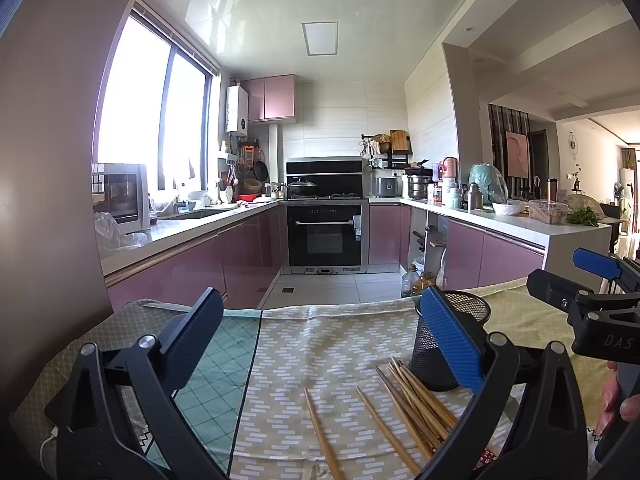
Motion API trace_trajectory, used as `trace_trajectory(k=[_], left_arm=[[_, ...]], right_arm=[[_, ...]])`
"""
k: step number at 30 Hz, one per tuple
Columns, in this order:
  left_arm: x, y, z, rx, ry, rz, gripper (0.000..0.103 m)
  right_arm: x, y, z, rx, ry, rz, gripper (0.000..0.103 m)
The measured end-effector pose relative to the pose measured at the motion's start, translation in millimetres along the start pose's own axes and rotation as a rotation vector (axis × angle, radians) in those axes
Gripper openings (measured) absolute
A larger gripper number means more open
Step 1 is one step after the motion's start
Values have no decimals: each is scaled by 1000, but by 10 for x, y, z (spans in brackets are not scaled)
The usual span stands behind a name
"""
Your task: Organize utensils
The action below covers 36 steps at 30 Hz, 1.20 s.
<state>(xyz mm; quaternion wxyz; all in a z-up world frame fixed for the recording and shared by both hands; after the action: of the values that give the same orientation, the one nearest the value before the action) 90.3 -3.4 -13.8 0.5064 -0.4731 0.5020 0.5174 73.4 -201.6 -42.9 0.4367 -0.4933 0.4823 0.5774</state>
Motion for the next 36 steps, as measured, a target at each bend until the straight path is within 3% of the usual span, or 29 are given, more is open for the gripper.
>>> trace_trajectory(k=[36], left_arm=[[-1, 6, 13, -3, 4, 0, 97]], right_arm=[[30, -2, -2, -3, -11, -5, 97]])
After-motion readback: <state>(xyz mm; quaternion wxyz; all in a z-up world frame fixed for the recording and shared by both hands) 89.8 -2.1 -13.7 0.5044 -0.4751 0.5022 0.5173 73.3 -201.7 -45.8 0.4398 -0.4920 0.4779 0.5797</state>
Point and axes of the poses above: each gripper's, at about its wrist camera, not at the fingertips, and y roughly against the way its jaws point, z to its left, x to its underside, the point moved 10 cm from there along -y, roughly the way its jaws point, and after that the axes turned 5 degrees about -z, right-handed, at the moved point
